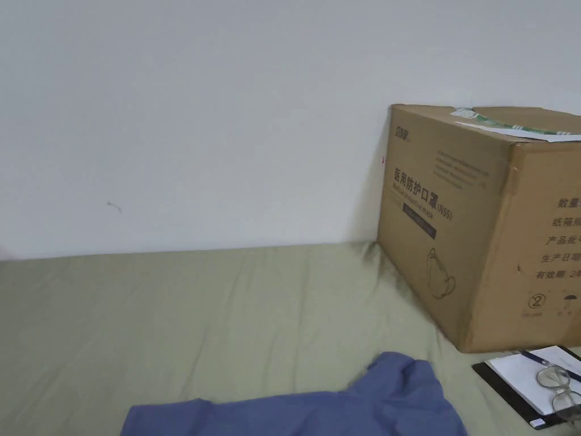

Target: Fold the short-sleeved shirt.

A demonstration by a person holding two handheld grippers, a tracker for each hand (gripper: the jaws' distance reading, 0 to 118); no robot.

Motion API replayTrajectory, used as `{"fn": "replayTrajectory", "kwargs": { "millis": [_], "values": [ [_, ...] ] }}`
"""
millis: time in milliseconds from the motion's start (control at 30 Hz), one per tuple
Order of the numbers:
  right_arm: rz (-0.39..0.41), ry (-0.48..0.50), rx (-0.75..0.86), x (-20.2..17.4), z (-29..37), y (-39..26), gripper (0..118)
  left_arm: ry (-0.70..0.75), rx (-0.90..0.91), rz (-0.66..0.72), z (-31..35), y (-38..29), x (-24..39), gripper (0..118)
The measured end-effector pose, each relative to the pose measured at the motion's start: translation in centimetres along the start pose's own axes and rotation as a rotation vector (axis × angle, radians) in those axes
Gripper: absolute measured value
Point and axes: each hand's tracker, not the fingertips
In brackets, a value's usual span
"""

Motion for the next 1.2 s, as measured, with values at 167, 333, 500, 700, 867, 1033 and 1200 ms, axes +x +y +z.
{"fn": "replayTrajectory", "kwargs": {
  "millis": [167, 333, 500, 700, 867, 1033, 1200],
  "values": [
    [0.004, 0.011, -0.023, -0.3, -1.4, 1.0, 65, 0.035, -0.010, 0.006, -1.5, 0.9, 1.0, 89],
    [0.042, 0.045, 0.146, -2.3, 2.1, 1.8, 110, 0.007, 0.150, -0.022, 2.7, 2.2, 2.8, 117],
    [0.156, 0.141, 0.487, -5.9, 7.9, 3.0, 95, -0.063, 0.358, -0.117, 7.7, 3.5, 5.5, 111],
    [0.242, 0.070, 0.924, -10.2, 10.8, 3.7, 3, -0.040, 0.702, -0.226, 11.0, 3.4, 8.3, 0],
    [0.205, 0.102, 0.987, -11.0, 11.3, 5.1, 2, -0.061, 0.842, -0.240, 12.9, 5.2, 9.0, 0],
    [0.245, 0.092, 0.913, -10.2, 10.5, 6.7, 2, -0.075, 0.461, -0.283, 9.4, 18.4, 8.4, 0],
    [0.220, 0.090, 0.821, -9.2, 8.1, 7.8, 2, -0.130, -0.164, -0.204, -5.0, 30.4, 6.6, 0]
  ]
}}
